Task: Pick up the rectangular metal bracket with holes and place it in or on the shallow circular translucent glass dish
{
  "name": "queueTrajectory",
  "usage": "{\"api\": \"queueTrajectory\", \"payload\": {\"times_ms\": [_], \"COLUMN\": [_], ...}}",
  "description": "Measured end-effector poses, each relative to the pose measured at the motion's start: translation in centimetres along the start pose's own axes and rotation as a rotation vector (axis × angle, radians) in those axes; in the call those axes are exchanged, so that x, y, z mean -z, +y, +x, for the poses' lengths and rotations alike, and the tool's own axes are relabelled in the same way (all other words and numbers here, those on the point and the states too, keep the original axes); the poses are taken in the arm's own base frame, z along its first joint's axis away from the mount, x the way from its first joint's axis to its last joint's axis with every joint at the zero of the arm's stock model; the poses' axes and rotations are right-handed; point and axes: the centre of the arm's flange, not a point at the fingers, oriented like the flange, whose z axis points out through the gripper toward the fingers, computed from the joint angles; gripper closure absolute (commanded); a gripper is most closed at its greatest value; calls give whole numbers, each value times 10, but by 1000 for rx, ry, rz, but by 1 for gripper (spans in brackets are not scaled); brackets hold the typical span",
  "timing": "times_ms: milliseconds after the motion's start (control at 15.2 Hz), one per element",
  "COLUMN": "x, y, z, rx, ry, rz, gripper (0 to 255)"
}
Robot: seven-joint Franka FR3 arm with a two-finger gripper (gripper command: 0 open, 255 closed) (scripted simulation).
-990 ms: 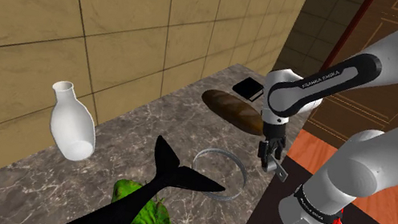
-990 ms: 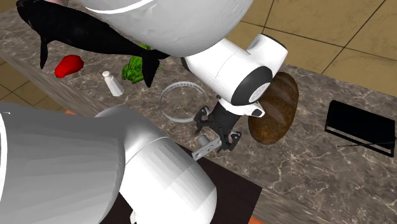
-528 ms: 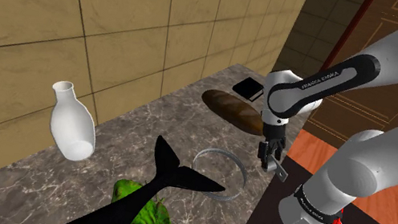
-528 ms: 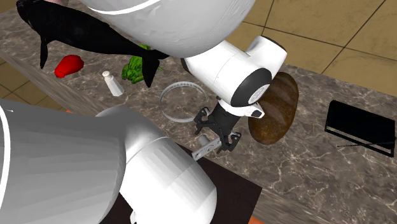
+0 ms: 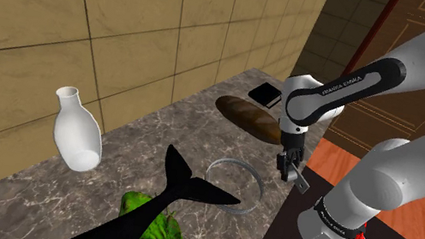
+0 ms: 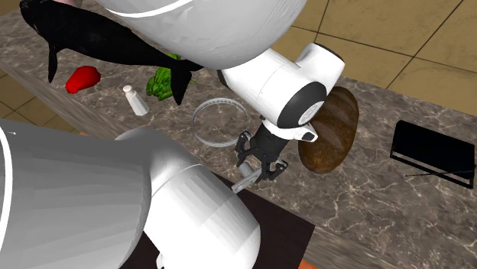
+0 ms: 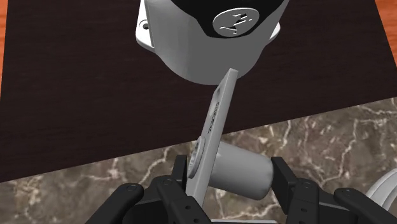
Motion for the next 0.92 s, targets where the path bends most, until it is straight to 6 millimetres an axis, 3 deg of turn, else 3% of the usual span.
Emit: {"api": "queueTrajectory", "payload": {"times_ms": [198,924], "x": [2,51], "y": [0,-6], "z": [-1,-26], "rx": [0,0], "ry": [0,1], "rz": [0,0], "gripper": [255,255]}}
